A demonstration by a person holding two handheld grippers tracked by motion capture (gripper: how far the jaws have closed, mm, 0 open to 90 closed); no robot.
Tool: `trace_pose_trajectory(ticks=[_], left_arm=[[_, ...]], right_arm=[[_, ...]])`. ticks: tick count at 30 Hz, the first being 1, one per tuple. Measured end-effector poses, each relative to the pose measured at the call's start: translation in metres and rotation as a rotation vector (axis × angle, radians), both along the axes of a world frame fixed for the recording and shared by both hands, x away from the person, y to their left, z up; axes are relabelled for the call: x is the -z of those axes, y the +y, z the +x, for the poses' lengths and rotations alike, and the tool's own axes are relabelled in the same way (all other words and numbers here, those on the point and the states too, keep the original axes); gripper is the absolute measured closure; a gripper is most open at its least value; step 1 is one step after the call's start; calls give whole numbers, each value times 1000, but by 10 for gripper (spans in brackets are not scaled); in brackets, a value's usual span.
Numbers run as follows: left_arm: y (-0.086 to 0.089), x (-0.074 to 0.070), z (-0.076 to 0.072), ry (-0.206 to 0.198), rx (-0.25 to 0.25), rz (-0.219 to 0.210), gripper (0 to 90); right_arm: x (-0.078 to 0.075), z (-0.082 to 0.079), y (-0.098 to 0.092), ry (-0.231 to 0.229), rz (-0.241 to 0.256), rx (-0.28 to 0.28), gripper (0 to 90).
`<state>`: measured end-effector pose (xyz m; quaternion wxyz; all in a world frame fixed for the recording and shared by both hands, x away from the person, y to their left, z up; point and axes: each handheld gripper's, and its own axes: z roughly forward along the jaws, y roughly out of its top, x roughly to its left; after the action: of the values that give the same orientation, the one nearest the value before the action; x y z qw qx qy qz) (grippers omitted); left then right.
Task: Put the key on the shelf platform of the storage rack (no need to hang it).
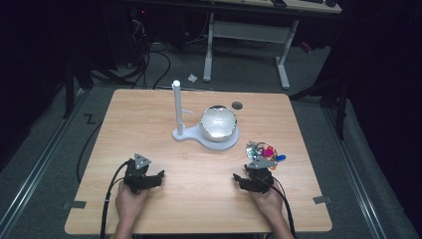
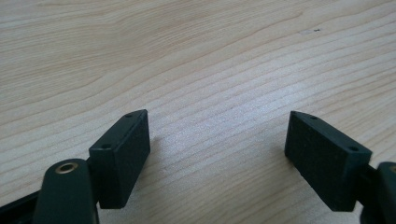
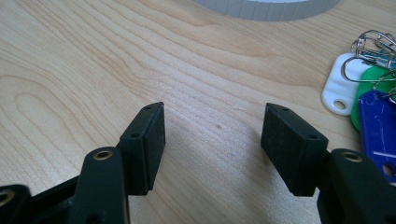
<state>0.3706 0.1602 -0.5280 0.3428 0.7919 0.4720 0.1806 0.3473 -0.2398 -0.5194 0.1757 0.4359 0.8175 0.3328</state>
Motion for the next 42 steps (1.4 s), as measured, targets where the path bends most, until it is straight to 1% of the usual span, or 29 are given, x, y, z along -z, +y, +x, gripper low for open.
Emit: trace_pose_trajectory(ticks=[24,37,42], left_arm=[[0,0,0,0,0,0,227],[0,0,0,1,1,1,227],[0,0,0,1,0,0,228]], right_arm=[[0,1,0,-1,-2,13,381],[0,0,1,-1,-1,21,383],[0,-1,1,-1,-2,27,398]])
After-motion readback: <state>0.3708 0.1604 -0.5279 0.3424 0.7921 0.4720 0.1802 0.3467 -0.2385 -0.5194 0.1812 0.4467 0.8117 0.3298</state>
